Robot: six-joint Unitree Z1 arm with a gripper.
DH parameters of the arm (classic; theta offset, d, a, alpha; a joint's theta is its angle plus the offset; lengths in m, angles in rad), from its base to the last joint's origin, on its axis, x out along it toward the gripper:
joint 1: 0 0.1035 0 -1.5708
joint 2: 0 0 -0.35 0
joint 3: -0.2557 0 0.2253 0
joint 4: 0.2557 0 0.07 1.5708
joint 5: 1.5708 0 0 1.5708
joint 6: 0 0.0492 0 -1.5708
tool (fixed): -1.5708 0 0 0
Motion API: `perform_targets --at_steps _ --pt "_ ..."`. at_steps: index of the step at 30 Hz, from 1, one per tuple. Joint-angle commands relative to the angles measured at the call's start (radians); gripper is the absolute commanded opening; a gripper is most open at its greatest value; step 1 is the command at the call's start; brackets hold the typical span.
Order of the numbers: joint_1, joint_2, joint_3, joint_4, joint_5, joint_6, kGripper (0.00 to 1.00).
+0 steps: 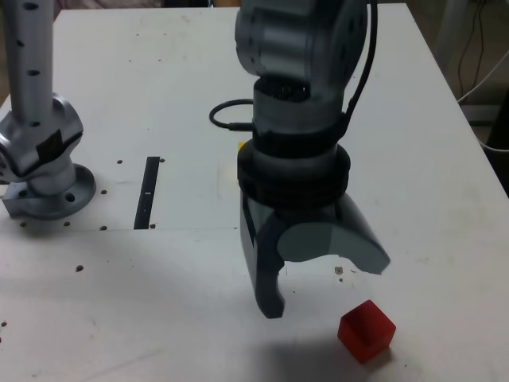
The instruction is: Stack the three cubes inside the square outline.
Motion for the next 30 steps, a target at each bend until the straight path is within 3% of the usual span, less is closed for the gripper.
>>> perform_targets --at_steps 1,12,30 --pt "-0.006 0.021 -0.019 0.012 0.012 -0.025 0.98" --pt "-0.024 0.187 -0.290 0.145 0.070 -0.092 0.98" --pt "-0.025 0.272 -0.304 0.138 0.078 -0.104 0.98"
